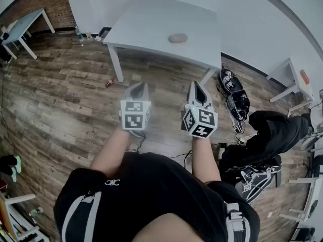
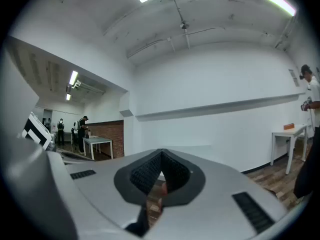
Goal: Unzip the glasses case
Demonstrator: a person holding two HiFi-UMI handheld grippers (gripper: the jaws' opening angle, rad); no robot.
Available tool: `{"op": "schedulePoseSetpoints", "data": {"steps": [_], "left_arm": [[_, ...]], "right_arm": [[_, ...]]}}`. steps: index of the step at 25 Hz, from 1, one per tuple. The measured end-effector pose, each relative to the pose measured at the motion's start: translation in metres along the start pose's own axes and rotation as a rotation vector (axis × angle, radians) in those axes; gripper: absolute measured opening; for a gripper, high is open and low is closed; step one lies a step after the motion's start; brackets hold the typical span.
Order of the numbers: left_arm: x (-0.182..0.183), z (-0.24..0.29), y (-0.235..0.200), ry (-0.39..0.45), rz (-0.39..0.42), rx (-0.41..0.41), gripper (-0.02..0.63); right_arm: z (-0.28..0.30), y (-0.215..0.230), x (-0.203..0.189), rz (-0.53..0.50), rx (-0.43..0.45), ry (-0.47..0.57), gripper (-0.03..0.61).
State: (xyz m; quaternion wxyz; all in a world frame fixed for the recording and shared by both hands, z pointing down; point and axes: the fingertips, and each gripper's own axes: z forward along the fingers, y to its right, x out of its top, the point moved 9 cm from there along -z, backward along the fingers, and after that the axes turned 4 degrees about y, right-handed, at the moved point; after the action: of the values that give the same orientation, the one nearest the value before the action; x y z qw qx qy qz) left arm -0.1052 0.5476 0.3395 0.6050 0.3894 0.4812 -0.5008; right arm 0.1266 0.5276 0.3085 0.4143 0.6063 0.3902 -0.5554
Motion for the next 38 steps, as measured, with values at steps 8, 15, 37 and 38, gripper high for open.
{"op": "schedulePoseSetpoints", "data": {"steps": [8, 15, 37, 38], "left_arm": [[0.003, 0.01, -0.014, -0.001, 0.021, -0.02, -0.003], [0.002, 0.02, -0.029, -0.001, 0.026, -0.036, -0.003], [0.0, 0.057, -0.122, -0.027, 0.03, -0.157, -0.003], [-0.001, 0.059, -0.127, -0.031, 0.031, -0.165, -0.003]], "right_arm": [[0.019, -0.013, -0.007, -0.018, 0.011, -0.02, 0.006], [0.032, -0.019, -0.01, 0.041, -0.016, -0.022, 0.006], [0.095, -0.098, -0.027, 0.049, -0.041, -0.075, 0.006], [0.097, -0.102, -0.029, 0.051, -0.052, -0.076, 0.006]]}}
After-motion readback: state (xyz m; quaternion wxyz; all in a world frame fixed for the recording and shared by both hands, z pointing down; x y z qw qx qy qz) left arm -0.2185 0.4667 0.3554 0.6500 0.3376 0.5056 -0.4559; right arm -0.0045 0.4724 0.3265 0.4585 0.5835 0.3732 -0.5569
